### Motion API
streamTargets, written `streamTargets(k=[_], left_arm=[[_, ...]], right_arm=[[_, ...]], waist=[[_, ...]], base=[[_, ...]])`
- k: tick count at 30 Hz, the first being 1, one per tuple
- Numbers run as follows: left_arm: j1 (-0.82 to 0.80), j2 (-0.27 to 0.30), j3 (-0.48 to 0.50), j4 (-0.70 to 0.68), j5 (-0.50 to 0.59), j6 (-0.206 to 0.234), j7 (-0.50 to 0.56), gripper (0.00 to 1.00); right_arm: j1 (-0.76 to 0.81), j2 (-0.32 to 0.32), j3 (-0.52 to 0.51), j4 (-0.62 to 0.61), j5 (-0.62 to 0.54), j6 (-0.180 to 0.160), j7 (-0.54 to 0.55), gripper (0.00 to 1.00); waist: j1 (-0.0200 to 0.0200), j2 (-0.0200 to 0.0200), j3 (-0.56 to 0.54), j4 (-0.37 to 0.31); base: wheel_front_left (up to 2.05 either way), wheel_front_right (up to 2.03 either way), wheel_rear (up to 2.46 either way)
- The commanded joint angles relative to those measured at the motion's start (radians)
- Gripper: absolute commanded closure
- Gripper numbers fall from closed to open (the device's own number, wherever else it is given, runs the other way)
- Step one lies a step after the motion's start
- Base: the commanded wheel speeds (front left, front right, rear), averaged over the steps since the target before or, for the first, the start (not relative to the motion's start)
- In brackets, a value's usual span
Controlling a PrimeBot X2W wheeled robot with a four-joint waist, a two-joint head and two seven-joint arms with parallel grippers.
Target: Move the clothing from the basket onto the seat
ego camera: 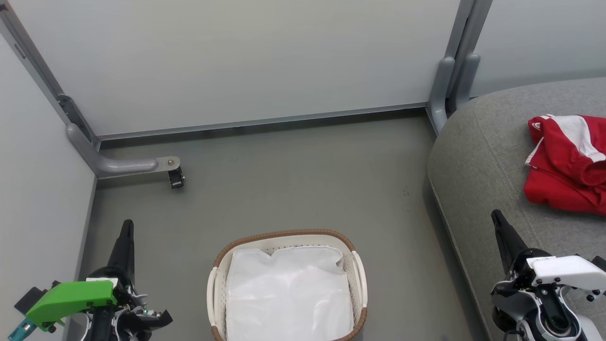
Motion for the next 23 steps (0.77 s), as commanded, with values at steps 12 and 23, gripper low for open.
streamTargets(k=[12, 23], left_arm=[[-0.011, 0.006, 0.002, -0.001, -0.003, -0.006, 0.004, 1.0], [-0.011, 0.006, 0.002, -0.001, -0.003, -0.006, 0.004, 1.0]], right_arm=[[0.01, -0.006, -0.002, -0.003, 0.004, 0.0, 0.003, 1.0], [0.01, -0.006, -0.002, -0.003, 0.004, 0.0, 0.003, 1.0]], waist=[[0.0, 0.0, 0.0, 0.0], [0.0, 0.0, 0.0, 0.0]], base=[[0.0, 0.0, 0.0], [0.0, 0.0, 0.0]])
